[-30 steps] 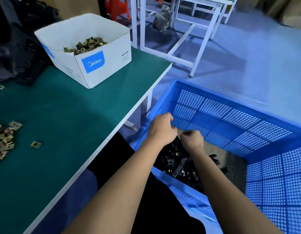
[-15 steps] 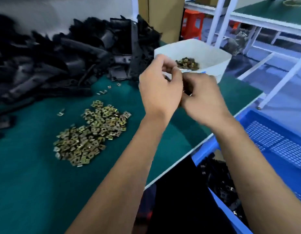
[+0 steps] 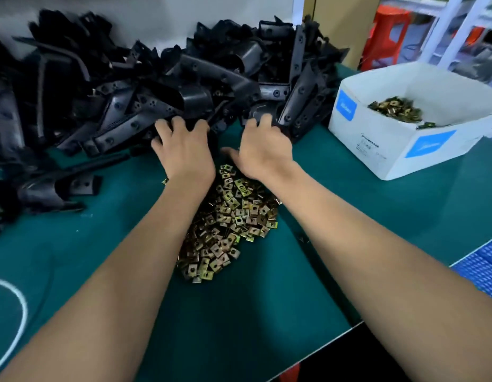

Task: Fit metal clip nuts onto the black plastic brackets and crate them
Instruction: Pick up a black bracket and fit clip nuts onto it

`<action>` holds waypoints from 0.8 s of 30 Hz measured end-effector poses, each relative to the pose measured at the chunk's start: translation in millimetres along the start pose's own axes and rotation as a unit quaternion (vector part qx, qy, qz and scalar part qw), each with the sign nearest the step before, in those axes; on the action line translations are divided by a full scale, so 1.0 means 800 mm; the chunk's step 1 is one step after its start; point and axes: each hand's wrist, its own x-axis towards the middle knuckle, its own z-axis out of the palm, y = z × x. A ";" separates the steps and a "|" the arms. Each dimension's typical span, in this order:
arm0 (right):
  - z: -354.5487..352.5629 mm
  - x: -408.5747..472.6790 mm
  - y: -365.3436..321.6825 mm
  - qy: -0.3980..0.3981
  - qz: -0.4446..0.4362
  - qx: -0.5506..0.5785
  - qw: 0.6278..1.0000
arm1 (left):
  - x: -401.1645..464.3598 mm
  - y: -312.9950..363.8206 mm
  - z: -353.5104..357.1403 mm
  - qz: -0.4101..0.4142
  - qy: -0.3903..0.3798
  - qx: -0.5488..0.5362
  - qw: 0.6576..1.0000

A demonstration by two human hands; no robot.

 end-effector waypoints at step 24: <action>0.001 -0.072 -0.068 -0.051 -0.237 0.073 0.967 | 0.002 -0.093 -0.078 -0.090 0.368 -0.506 0.775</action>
